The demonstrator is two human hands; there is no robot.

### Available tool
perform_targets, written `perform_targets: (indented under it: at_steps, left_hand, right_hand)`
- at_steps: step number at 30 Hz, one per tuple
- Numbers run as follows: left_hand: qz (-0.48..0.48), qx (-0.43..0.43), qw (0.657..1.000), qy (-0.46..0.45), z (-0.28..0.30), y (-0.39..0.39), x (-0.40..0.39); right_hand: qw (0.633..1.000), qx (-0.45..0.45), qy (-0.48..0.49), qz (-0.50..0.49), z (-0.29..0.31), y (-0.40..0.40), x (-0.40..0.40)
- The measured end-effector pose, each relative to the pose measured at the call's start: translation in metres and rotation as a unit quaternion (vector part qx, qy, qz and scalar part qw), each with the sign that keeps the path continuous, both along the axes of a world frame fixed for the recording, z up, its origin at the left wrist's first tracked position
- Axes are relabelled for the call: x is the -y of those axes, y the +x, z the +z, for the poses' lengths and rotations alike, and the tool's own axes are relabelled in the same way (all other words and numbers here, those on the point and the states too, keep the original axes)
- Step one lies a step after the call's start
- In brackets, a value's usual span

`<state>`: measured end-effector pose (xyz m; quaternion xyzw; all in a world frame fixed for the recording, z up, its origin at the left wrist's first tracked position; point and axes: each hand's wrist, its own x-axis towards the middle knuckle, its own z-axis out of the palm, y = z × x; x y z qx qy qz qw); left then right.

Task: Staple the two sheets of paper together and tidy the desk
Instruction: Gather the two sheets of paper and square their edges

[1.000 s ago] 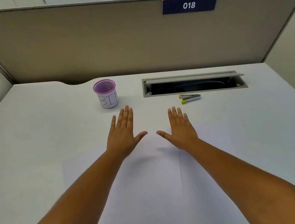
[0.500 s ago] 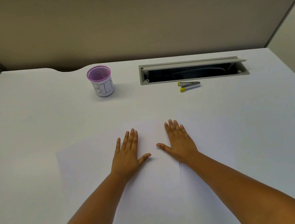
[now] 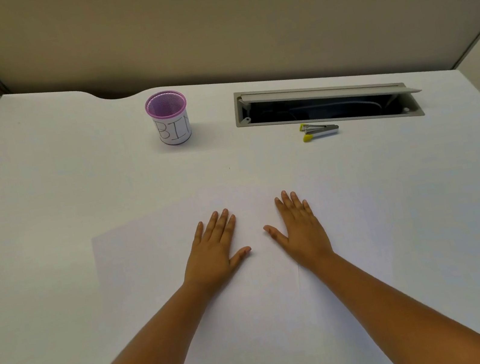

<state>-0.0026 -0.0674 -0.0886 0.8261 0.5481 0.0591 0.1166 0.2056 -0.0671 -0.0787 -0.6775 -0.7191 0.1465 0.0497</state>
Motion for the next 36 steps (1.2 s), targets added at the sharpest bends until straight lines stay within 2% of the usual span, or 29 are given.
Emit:
perform_targets:
  at_steps: [7, 14, 21, 25, 28, 33, 36]
  left_hand:
    - [0.021, 0.021, 1.0, -0.003, 0.004, 0.0, 0.002]
    - [0.046, -0.044, 0.998, 0.008, 0.011, 0.003, 0.003]
    - [0.163, 0.021, 0.986, 0.015, 0.017, -0.024, 0.033]
    - [0.167, 0.007, 0.985, 0.035, 0.018, -0.048, 0.051]
    - [0.17, 0.001, 0.984, 0.048, 0.02, -0.064, 0.055]
    - [0.184, 0.007, 0.983, -0.011, 0.027, -0.076, 0.06]
    - [0.165, -0.012, 0.984, -0.065, 0.027, -0.08, 0.058]
  right_hand:
    - [1.0, -0.019, 0.009, -0.003, -0.002, 0.003, -0.001]
    - [1.0, -0.023, 0.013, -0.003, -0.004, 0.004, 0.0]
    - [1.0, 0.0, 0.017, 0.003, -0.001, 0.003, -0.001]
    - [1.0, -0.008, -0.003, 0.005, 0.002, 0.003, -0.001]
    - [0.999, -0.03, 0.032, 0.012, 0.01, -0.011, 0.011]
    - [0.993, -0.106, 0.042, 0.042, 0.021, -0.06, 0.058]
    - [0.993, -0.091, 0.017, 0.067, 0.014, -0.081, 0.08]
